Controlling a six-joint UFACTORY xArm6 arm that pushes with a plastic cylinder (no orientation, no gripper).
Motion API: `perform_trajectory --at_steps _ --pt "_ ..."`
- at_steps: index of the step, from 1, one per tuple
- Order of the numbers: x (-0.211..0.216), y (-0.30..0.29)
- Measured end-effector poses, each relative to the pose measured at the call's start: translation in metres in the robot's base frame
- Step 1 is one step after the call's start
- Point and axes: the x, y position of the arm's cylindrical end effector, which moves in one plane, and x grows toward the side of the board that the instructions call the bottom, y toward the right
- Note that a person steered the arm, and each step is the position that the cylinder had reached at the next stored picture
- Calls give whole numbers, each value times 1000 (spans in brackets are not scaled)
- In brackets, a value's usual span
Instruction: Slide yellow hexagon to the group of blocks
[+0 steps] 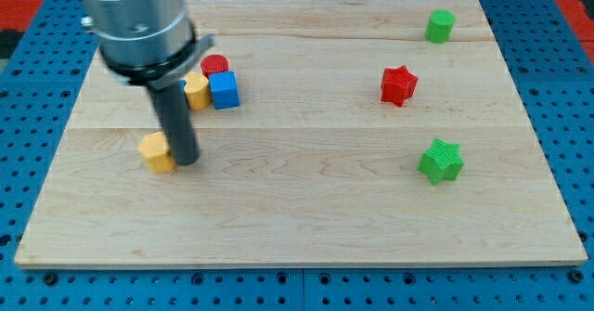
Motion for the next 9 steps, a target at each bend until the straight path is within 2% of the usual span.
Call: perform_trajectory --at_steps 1,3,5,9 --pt "22 -30" --pt "6 -54" --pt "16 -84" --pt "-46 -71"
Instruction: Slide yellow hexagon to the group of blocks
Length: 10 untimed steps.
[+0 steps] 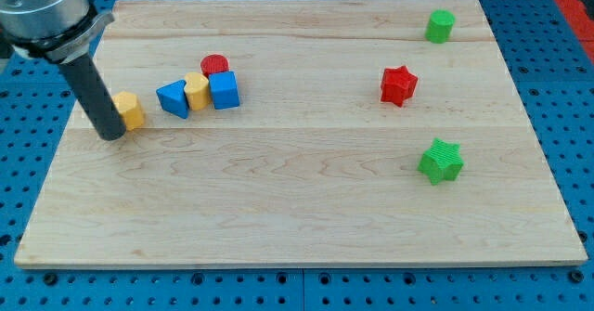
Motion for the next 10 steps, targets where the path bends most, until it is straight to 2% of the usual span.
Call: perform_trajectory --at_steps 2,3,4,9,10 --pt "-30 10" --pt "-28 -30" --pt "-39 -44" --pt "-66 26" --pt "-97 -17"
